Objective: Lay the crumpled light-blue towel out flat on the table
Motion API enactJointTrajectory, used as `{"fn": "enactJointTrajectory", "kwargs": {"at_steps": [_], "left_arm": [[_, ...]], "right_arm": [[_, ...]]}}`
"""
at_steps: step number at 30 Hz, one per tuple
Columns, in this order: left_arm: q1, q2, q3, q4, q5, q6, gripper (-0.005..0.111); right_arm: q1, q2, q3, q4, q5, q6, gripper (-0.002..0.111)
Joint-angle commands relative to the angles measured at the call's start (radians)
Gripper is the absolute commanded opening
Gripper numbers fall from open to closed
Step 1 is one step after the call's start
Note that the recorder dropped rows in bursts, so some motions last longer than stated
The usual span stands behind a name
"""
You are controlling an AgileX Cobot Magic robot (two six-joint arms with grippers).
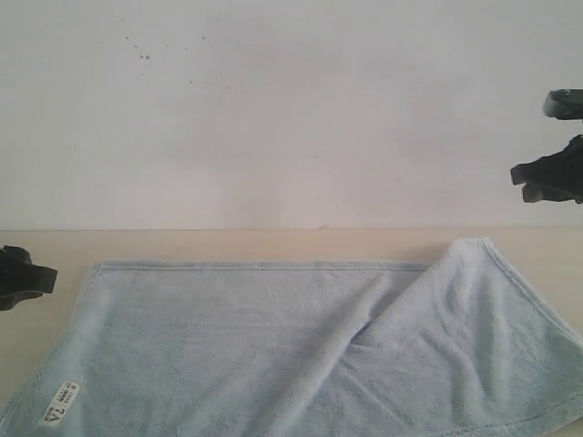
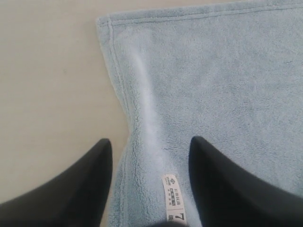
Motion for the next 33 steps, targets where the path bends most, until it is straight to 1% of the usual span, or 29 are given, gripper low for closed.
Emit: {"fn": "enactJointTrajectory", "kwargs": {"at_steps": [1,3,6,10,13,20,24,28,33], "left_arm": [[0.001,-0.005,0.005,-0.023,-0.003,0.005,0.048],[0.001,-0.005,0.005,-0.027,-0.003,0.005,0.048],[0.001,-0.005,0.005,-0.027,-0.003,0.005,0.048],[0.001,-0.005,0.005,-0.027,0.002,0.005,0.048],[0.001,-0.005,0.005,-0.027,0.004,0.005,0.048],[0.001,-0.005,0.005,-0.027,-0.012,0.005,0.048],[0.001,-0.005,0.005,-0.027,-0.018,0.005,0.048],[0.001,-0.005,0.005,-0.027,-0.018,0.005,0.048],[0.001,-0.005,0.005,-0.029,-0.018,0.005,0.048]], "right_arm": [[-0.028,-0.063,0.037,-0.06,0.14,0.002,0.017],[-0.035,-0.078,0.103,-0.062,0.174,-0.018,0.0],[-0.035,-0.084,0.215,-0.056,0.201,-0.069,0.0],[-0.035,-0.062,0.355,-0.027,0.167,-0.094,0.0],[-0.035,-0.054,0.419,-0.005,0.144,-0.131,0.0],[-0.035,-0.05,0.507,0.083,0.14,-0.197,0.0],[-0.033,-0.042,0.557,0.189,0.137,-0.3,0.0],[0.015,-0.042,0.587,0.22,0.11,-0.337,0.0],[0.144,-0.029,0.595,0.218,0.069,-0.337,0.0]]}}
